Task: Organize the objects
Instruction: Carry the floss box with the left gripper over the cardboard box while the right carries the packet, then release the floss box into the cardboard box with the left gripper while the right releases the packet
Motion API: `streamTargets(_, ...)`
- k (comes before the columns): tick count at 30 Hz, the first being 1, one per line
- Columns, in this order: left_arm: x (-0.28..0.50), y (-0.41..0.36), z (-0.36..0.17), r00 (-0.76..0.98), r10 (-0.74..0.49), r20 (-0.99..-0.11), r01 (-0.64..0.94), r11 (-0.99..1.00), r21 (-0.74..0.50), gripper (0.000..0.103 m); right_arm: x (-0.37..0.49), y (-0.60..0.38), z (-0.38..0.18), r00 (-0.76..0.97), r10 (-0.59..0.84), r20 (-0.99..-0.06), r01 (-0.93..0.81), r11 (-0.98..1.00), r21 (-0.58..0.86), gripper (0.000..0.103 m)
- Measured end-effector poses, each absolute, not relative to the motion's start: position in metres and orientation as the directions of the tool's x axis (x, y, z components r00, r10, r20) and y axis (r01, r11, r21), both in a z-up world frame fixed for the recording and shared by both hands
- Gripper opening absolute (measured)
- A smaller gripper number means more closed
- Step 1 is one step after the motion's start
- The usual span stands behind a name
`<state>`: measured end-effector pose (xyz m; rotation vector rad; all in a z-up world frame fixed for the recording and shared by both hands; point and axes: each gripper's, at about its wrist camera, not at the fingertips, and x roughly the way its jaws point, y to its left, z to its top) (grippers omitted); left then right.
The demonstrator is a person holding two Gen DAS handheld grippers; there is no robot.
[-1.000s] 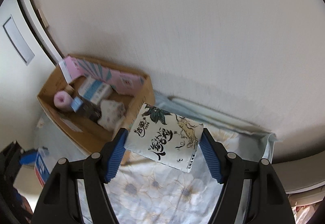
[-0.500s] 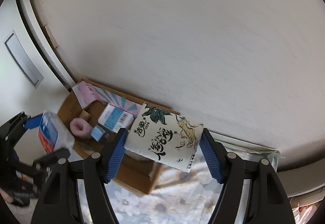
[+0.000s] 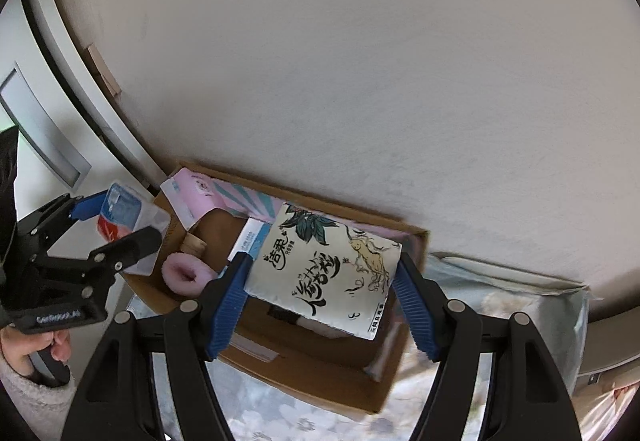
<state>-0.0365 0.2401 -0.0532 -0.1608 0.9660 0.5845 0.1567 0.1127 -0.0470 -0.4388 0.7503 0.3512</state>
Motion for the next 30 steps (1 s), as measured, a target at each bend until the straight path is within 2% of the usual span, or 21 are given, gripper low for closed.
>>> streamTargets(6,-0.042,0.259,-0.072,0.407,0.366,-0.837,-0.544,0.833,0.1,0.081,0.164,0.121,-0.078,0.65,0.153,-0.745,-0.43,0.882,-0.194,0.067)
streamTargets(13,-0.045,0.267,-0.088,0.389,0.355,-0.85,-0.541,0.835,0.102,0.081,0.168,0.124,-0.099,0.635,0.122,-0.763,-0.396,0.899,-0.186,0.067)
streamTargets(27,-0.039,0.264,-0.092,0.388,0.356,-0.85,-0.514,0.849,0.121,0.081,0.174,0.122,-0.097,0.624,0.073,-0.778,-0.367,0.906,-0.209,0.067)
streamTargets(29,-0.038,0.263,-0.092,0.383,0.36,-0.851,-0.517,0.847,0.125,0.086,0.175,0.122,-0.096,0.62,0.074,-0.781,-0.367,0.908,-0.205,0.067)
streamTargets(30,-0.038,0.263,-0.093,0.375,0.363,-0.853,-0.521,0.844,0.13,0.1,0.175,0.122,-0.096,0.621,0.074,-0.78,-0.364,0.909,-0.203,0.068)
